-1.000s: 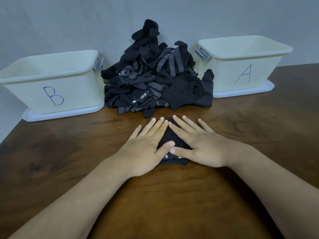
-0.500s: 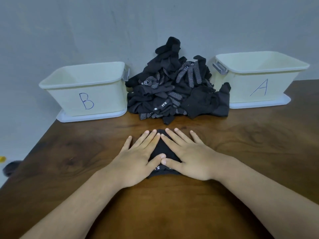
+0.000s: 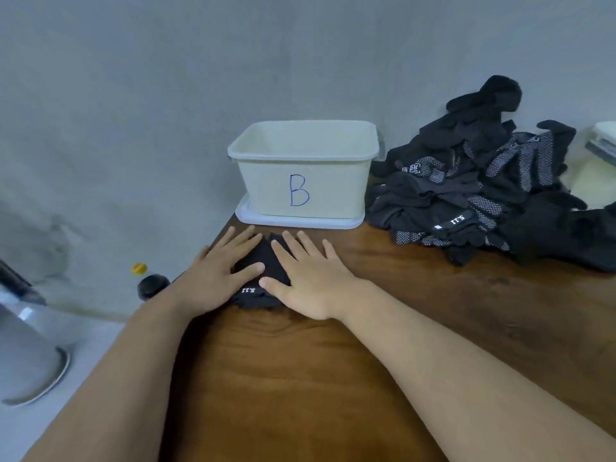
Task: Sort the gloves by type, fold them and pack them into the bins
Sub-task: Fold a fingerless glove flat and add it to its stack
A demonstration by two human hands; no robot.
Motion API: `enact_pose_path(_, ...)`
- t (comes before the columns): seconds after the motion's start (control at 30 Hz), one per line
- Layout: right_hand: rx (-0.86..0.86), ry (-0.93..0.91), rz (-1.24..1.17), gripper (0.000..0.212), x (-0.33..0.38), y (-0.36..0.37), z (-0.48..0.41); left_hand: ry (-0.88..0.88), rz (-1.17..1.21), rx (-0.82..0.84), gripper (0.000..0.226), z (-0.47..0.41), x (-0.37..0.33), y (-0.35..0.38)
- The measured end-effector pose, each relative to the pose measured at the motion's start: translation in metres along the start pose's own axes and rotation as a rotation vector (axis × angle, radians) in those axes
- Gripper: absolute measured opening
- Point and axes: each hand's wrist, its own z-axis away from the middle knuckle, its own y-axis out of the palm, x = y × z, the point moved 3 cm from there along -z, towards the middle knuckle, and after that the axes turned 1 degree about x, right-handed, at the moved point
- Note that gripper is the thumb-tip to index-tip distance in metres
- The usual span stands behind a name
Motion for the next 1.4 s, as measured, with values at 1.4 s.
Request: enact_pose_path(1.4, -0.461, -0.260, -0.171, 0.041, 0.009, -0.008, 0.010, -0.292, 0.548, -0.251, 0.057, 0.051, 0.013, -0.012)
